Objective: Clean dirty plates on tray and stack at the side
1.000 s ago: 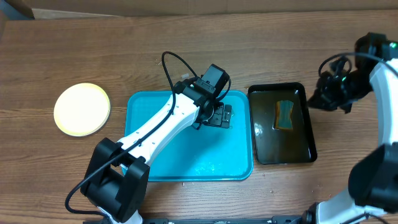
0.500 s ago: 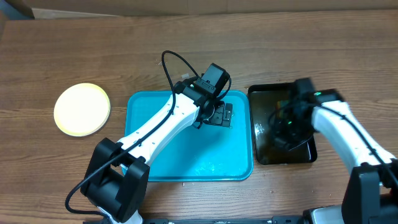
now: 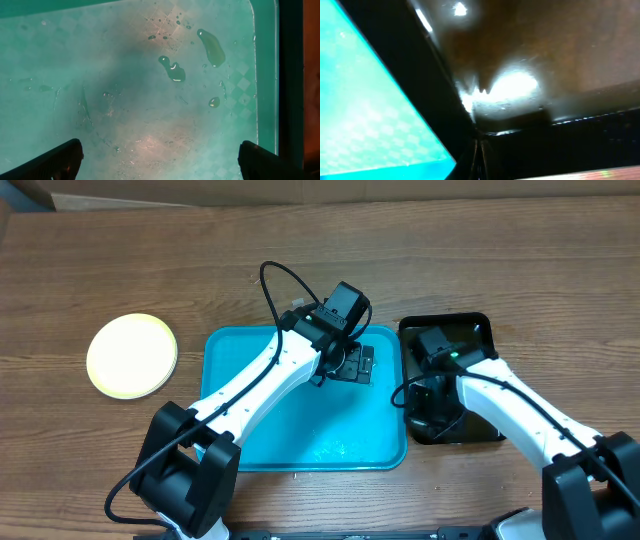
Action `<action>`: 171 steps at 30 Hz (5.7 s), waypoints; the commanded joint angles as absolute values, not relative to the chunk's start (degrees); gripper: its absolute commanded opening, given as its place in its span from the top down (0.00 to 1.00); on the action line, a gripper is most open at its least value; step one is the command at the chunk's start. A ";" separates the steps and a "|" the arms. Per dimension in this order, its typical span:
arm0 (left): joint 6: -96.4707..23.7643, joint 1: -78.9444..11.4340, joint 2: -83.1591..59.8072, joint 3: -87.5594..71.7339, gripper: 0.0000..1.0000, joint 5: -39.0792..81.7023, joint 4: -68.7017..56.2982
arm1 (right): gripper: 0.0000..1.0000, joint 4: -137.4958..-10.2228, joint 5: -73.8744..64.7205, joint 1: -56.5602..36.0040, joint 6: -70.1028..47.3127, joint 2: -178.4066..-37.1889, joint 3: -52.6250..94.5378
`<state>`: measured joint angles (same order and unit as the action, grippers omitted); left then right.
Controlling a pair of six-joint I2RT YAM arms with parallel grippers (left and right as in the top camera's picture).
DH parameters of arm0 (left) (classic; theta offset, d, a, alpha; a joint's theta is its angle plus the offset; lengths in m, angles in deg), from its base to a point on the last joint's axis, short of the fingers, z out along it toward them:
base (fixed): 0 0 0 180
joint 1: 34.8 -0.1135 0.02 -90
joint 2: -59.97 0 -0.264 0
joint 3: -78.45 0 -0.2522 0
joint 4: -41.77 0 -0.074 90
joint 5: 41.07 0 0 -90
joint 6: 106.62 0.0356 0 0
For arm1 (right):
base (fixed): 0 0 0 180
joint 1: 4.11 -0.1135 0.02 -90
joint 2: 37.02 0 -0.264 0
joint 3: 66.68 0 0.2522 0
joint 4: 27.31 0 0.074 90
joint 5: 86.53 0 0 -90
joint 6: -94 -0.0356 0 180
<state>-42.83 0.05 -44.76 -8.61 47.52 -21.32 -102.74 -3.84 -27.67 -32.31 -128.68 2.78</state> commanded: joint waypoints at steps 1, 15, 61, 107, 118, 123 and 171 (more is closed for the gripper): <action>-42.79 0.11 -44.60 -7.54 0.00 48.04 -21.49 | 0.96 -102.39 -0.72 -28.71 -34.61 -127.04 2.45; -42.81 0.11 -44.60 -7.54 0.00 48.04 -21.64 | 0.96 -98.79 -2.18 -28.71 -36.97 -127.04 -1.55; -42.81 0.11 -44.60 -7.54 0.00 48.02 -21.60 | 0.81 -104.89 -9.99 -23.21 -25.10 -127.04 8.81; -42.81 -14.14 -44.60 -7.54 0.00 64.48 -7.74 | 0.00 -91.25 12.88 -2.60 -21.03 -127.04 21.36; -42.81 -14.16 -44.60 -7.54 0.00 64.37 -7.74 | 0.00 -91.27 12.88 -2.64 -21.03 -126.45 20.97; -42.81 -14.16 -44.60 -7.54 0.00 64.37 -7.74 | 0.00 -91.27 12.88 -4.15 -21.03 -120.70 20.97; -42.79 -14.16 -44.60 -7.54 0.00 64.35 -7.74 | 0.00 -27.64 7.13 -9.61 -9.25 -37.19 -50.05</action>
